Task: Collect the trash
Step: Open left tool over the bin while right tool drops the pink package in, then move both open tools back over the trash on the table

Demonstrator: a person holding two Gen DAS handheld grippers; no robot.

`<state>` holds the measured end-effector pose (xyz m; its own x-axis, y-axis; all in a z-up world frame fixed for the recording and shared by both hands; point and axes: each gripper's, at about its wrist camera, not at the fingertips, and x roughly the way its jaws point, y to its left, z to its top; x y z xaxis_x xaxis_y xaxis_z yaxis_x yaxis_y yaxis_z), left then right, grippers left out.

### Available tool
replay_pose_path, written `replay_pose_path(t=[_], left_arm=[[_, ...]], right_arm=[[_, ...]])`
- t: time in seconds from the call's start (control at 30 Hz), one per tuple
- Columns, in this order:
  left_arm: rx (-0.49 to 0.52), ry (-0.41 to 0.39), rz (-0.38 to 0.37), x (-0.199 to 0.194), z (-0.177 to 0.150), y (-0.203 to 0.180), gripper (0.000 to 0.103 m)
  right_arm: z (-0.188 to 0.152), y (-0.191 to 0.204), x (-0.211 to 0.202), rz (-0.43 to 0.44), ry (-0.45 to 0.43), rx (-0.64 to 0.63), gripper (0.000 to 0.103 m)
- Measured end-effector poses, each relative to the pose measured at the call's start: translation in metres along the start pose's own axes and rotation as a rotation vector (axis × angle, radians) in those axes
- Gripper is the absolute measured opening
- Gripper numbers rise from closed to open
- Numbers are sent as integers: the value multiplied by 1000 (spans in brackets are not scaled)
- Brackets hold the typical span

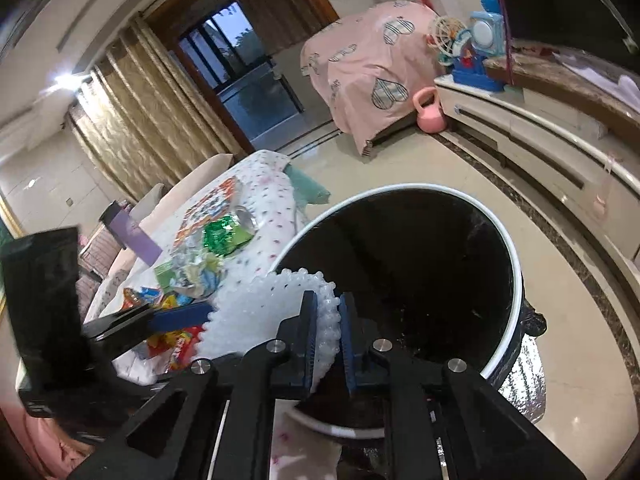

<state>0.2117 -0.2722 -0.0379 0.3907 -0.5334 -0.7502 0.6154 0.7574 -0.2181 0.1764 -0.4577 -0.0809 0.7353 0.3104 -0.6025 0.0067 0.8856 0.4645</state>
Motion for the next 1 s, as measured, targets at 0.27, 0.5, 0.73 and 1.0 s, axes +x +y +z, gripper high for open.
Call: replay_pose_path(t=[0.27, 0.5, 0.73, 1.0], left_arm=[[-82, -76, 34, -51, -26, 28, 89], [-183, -101, 95, -81, -61, 67, 89], [-268, -145, 181, -116, -105, 103, 89], [-370, -166, 260, -149, -150, 143, 89]], right_arm=[[4, -5, 2, -220, -31, 20, 40], [-9, 13, -24, -137, -89, 36, 72], [-38, 62, -36, -58, -131, 28, 89], [-77, 118, -17, 13, -67, -10, 89]])
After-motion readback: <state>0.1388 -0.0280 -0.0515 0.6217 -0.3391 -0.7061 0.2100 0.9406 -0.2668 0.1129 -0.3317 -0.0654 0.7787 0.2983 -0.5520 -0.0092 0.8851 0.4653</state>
